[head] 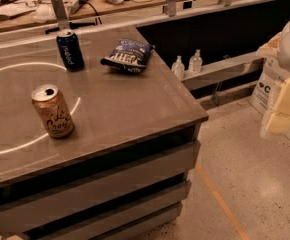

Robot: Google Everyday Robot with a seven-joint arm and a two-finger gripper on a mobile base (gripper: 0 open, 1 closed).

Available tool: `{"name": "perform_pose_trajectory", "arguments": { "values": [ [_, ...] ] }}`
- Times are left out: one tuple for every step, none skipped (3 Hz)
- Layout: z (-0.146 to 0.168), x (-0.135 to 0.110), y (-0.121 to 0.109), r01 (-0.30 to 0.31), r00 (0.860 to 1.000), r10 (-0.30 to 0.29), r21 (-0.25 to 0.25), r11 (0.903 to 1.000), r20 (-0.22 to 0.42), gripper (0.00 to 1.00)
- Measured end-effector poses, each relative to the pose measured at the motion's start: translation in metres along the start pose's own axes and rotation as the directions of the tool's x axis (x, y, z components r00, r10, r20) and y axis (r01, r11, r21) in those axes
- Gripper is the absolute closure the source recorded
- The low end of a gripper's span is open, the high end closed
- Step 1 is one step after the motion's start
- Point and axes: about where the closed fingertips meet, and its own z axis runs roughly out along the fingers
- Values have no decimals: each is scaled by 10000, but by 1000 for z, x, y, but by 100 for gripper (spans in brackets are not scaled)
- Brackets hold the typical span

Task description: Move pepsi can near orange can

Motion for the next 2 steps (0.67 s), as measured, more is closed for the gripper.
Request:
{"name": "perform_pose_trajectory", "arguments": {
  "values": [
    [0,0,0,0,10000,0,2,10000,1,0],
    [-4,-10,-5,-40,9982,36,60,10000,593,0]
  ]
}}
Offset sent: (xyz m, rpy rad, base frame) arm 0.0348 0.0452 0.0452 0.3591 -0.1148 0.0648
